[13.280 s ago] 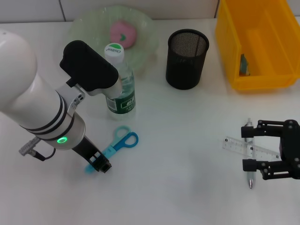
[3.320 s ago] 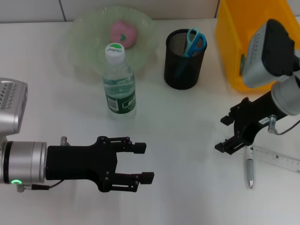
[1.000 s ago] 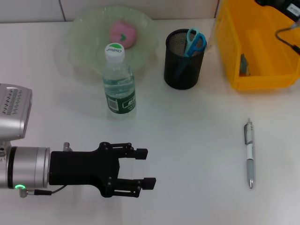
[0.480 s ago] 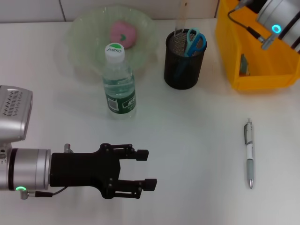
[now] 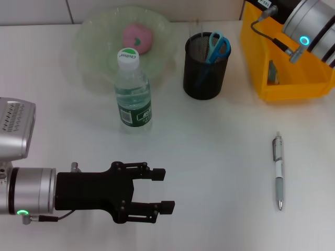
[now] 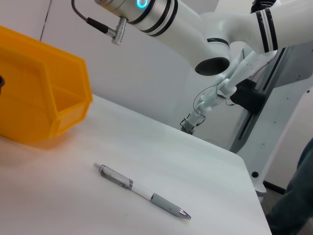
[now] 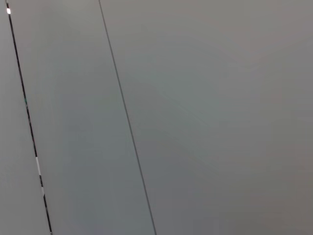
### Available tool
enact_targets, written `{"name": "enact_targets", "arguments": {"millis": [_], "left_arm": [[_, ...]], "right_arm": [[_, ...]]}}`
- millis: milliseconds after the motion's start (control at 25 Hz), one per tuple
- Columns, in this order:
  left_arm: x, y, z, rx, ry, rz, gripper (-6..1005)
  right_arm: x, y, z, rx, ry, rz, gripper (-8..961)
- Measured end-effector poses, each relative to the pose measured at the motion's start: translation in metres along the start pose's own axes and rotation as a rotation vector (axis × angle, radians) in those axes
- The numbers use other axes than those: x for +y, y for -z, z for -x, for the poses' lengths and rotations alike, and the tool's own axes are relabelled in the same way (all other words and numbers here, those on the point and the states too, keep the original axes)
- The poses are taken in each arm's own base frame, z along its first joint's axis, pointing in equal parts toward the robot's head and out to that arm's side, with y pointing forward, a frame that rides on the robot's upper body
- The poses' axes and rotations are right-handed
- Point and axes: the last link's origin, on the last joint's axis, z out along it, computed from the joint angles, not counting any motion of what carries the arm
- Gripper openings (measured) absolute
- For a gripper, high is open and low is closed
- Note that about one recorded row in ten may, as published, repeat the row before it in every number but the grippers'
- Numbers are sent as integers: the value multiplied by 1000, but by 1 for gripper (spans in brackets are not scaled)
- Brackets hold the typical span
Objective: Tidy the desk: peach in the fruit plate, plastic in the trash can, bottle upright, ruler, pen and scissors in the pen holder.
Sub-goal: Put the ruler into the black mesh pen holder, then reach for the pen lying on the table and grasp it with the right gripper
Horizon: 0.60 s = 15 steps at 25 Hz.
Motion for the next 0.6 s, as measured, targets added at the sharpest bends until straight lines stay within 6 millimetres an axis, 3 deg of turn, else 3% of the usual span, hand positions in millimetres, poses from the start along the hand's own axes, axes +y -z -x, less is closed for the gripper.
{"name": "enact_targets", "arguments": {"millis": [160,280,520,560,600], "left_arm": [[0,0,0,0,0,0,768],[0,0,0,0,0,2,768],[0,1,0,0,-1,4,768],[0,1,0,0,-1,4,768],[0,1,0,0,-1,4,768]], "right_arm": [[5,14,9,-28,-15,83,726],[5,23,17,13,-10,140,725],[13,50,51,346,59,226,722],[19,60,63,484,74,215,722],[19,60,63,484,74,215,722]]}}
